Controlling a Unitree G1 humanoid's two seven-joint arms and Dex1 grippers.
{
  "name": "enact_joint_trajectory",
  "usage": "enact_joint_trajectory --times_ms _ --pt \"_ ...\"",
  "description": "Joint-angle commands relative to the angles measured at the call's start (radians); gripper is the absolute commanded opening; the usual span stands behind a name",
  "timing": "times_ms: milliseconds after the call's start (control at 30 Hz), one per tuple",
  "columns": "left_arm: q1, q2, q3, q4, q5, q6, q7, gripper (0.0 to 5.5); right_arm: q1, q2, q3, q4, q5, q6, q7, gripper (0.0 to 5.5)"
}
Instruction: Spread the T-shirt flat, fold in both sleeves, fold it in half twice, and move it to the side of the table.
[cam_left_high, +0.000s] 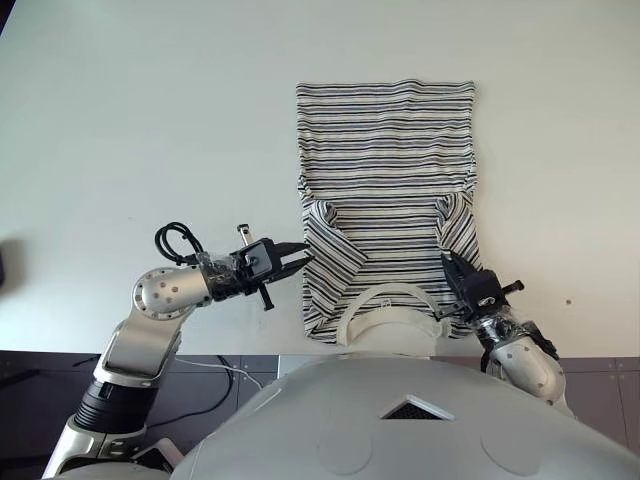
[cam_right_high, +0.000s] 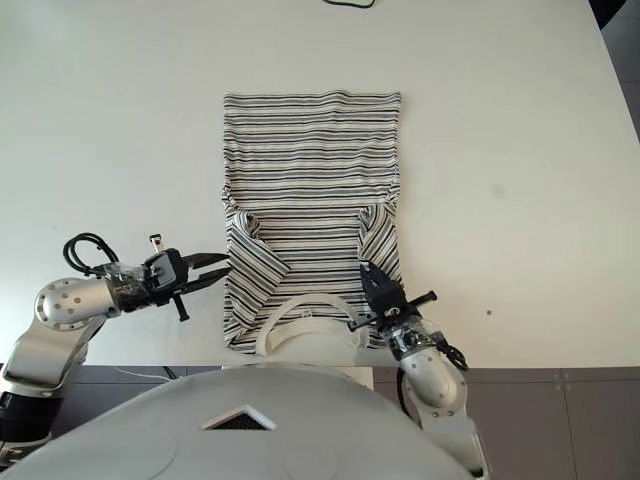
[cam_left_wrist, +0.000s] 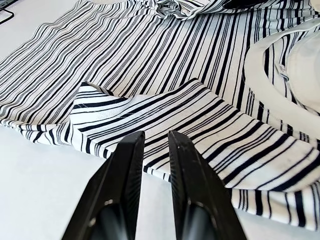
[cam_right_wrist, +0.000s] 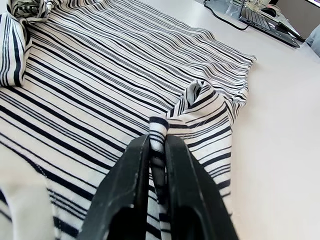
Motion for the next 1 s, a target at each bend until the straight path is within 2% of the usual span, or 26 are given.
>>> enact_joint_trajectory --times_ms 33,167,300,400,533,733,867,1000 --pt "0.009 0.018 -0.005 -0.010 0.015 -0.009 -0.006 0.88 0.000 0.002 -0.002 -0.020 0.068 0.012 0.023 1.30" --pt "0.012 0.022 -0.004 -0.008 0.016 -0.014 -0.003 0.88 0.033 -0.020 -0.056 -0.147 0.337 0.090 0.121 1.30" --pt "0.023 0.033 0.010 -0.002 0.018 -0.030 -0.004 0.88 0.057 -0.119 -0.279 -0.128 0.459 0.144 0.191 1.30" --pt "0.032 0.068 0.033 0.033 0.044 -0.105 -0.021 0.88 0.128 -0.222 -0.373 -0.040 0.423 0.099 0.289 1.30" --pt "0.055 0.121 0.031 0.068 0.084 -0.259 -0.066 0.88 0.173 -0.297 -0.334 0.012 0.341 0.023 0.382 1.30" --pt "0.056 0.148 0.036 0.100 0.108 -0.368 -0.079 0.88 0.173 -0.302 -0.319 0.059 0.230 -0.042 0.366 1.30" --pt "0.121 0.231 0.058 0.123 0.150 -0.545 -0.116 0.88 0.248 -0.351 -0.422 0.059 0.172 -0.186 0.390 1.30" --pt "0.171 0.252 0.070 0.177 0.248 -0.753 -0.066 1.36 0.248 -0.382 -0.560 0.094 0.195 -0.322 0.418 1.35"
